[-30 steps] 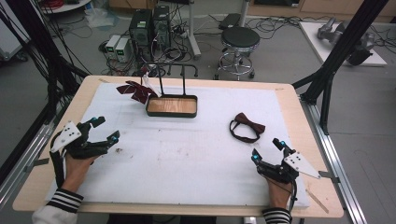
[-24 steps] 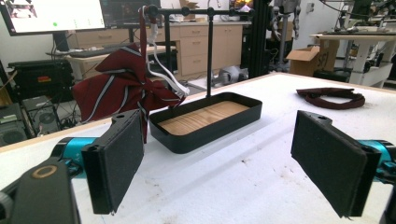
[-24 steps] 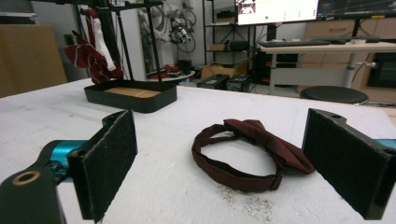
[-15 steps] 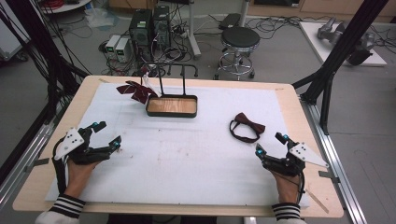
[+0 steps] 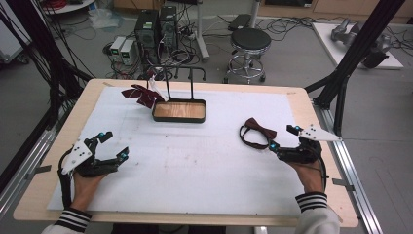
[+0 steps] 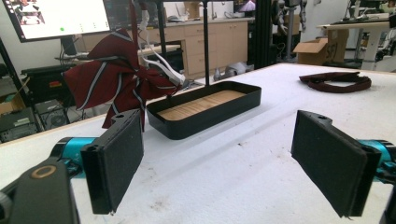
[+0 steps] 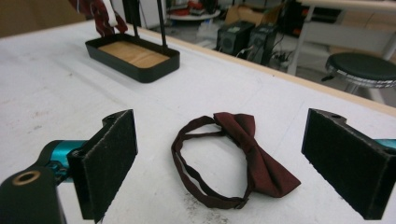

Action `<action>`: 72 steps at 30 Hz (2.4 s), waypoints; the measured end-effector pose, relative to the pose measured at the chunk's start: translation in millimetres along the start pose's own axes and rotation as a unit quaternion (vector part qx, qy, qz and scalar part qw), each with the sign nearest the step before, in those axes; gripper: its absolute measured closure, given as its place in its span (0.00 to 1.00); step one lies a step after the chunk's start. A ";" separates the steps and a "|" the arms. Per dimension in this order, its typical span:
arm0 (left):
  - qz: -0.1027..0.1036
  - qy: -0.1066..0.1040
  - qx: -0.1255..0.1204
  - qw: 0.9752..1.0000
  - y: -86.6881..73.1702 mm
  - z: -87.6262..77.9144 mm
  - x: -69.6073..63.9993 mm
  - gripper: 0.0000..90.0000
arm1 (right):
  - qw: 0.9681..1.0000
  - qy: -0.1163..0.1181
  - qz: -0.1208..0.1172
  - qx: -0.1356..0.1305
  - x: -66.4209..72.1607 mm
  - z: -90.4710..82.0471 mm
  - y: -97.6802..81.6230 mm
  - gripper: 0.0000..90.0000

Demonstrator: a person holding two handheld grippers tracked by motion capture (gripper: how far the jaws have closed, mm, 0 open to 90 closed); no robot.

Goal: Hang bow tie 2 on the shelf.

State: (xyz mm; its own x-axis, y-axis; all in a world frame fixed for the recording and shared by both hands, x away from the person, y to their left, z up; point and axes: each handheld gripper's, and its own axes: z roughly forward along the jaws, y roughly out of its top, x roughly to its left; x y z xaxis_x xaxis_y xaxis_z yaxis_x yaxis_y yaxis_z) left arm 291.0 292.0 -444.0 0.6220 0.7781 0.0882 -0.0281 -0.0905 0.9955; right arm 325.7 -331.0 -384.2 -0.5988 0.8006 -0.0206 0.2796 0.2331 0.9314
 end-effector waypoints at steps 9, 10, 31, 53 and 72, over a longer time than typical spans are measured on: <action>0.002 0.000 -0.005 1.000 -2.9 0.0 -1.7 0.19 | 0.994 0.034 -0.023 0.102 -23.8 24.4 25.2 0.11; 0.003 -0.002 -0.006 1.000 -2.9 -0.2 -1.7 0.19 | 0.993 0.034 -0.023 0.113 -26.5 27.3 27.5 0.11; 0.003 -0.005 -0.015 1.000 -6.5 -0.6 -6.3 0.19 | 0.963 0.072 -0.045 0.255 -52.8 81.2 40.2 0.18; -0.009 -0.004 -0.010 1.000 -8.6 -0.5 -4.1 0.19 | 0.937 0.052 -0.035 0.344 -61.8 111.7 17.1 0.38; -0.018 -0.001 -0.012 1.000 -9.1 -0.7 -2.7 0.19 | 0.925 0.031 -0.052 0.375 -61.4 117.8 15.1 0.83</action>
State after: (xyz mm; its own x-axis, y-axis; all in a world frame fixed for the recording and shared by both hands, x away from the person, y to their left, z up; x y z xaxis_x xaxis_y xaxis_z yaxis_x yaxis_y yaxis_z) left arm 289.1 291.1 -453.4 0.6248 0.7790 0.0526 -0.0240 -0.0482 0.9986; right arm 455.1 -311.6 -411.6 -0.6871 0.7246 -0.0539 0.6464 0.6435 0.4100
